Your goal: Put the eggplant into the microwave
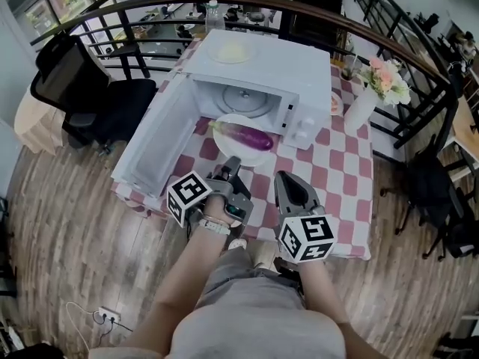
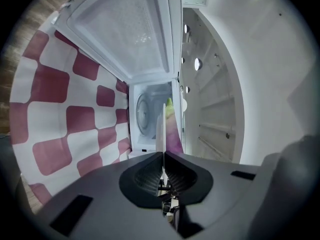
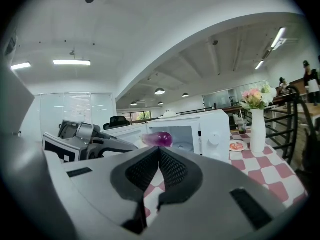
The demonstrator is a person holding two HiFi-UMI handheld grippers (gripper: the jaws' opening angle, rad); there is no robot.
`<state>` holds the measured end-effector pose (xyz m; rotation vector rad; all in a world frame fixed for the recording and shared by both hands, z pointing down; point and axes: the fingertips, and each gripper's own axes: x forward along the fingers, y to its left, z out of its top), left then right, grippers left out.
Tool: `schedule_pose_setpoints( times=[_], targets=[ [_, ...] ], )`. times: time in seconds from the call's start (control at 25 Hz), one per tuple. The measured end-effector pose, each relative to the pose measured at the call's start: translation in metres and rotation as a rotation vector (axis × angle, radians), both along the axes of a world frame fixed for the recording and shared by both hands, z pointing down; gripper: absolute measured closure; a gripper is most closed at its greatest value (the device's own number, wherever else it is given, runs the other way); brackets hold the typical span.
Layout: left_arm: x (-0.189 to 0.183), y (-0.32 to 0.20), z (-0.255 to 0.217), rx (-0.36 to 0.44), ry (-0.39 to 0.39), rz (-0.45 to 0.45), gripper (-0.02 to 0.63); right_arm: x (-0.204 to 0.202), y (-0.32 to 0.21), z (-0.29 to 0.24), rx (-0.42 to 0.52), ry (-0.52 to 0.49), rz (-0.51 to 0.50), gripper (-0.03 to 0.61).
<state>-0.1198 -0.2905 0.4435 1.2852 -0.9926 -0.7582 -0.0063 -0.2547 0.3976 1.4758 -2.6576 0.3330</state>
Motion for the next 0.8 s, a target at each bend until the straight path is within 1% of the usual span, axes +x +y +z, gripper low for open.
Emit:
schedule_pose_setpoints(
  times=[0.16,0.36,0.8],
  targets=[
    [-0.004,-0.021,0.008,0.001,-0.003,0.013,0.598,-0.003,-0.014,0.011,-0.023,0.0,0.027,0.552],
    [-0.013,-0.047,0.02,0.001,0.0,0.018,0.598,-0.007,-0.033,0.019,-0.044,-0.024,0.061,0.552],
    [-0.021,-0.098,0.036,0.026,0.021,0.046,0.598,-0.019,-0.075,0.042,-0.071,-0.011,0.102,0.552]
  ],
)
